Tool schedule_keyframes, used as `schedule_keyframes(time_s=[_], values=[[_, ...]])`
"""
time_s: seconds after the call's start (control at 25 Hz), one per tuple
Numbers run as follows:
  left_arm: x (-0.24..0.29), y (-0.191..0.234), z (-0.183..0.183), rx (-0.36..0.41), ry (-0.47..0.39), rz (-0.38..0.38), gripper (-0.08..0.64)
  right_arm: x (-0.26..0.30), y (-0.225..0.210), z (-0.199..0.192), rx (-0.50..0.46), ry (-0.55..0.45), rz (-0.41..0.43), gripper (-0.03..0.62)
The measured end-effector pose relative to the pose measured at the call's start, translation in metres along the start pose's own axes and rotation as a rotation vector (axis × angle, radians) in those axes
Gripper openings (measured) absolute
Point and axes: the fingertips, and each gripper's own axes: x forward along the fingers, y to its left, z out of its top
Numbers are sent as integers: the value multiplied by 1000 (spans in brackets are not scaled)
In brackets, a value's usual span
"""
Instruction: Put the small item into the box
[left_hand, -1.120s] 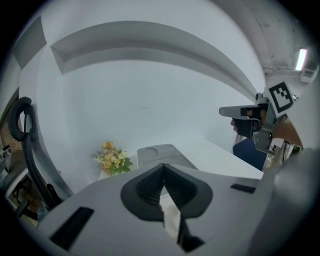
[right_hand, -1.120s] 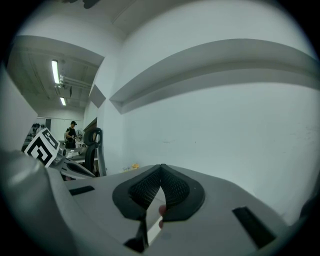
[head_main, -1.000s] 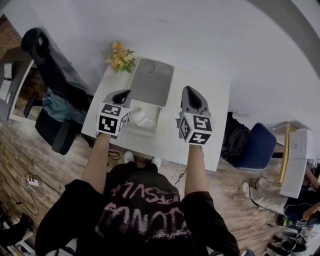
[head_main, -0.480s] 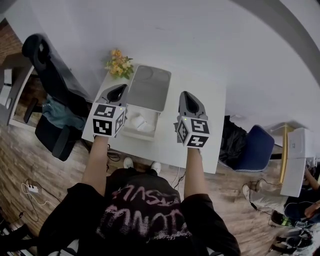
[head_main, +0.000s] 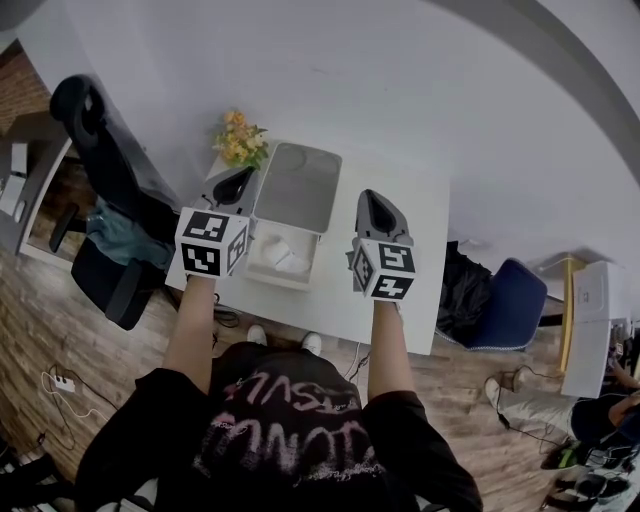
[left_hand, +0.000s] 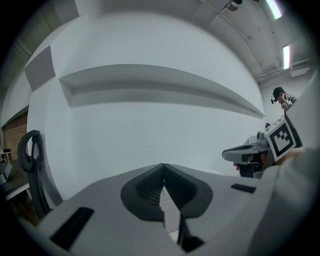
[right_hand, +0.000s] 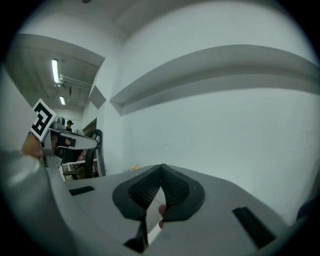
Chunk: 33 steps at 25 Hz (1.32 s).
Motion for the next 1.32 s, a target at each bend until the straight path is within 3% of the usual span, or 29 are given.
schedule_keyframes(time_s=[1.32], values=[[-14,7,35,26,-124,23,2,-1,1,24,-19,-48,18,9]])
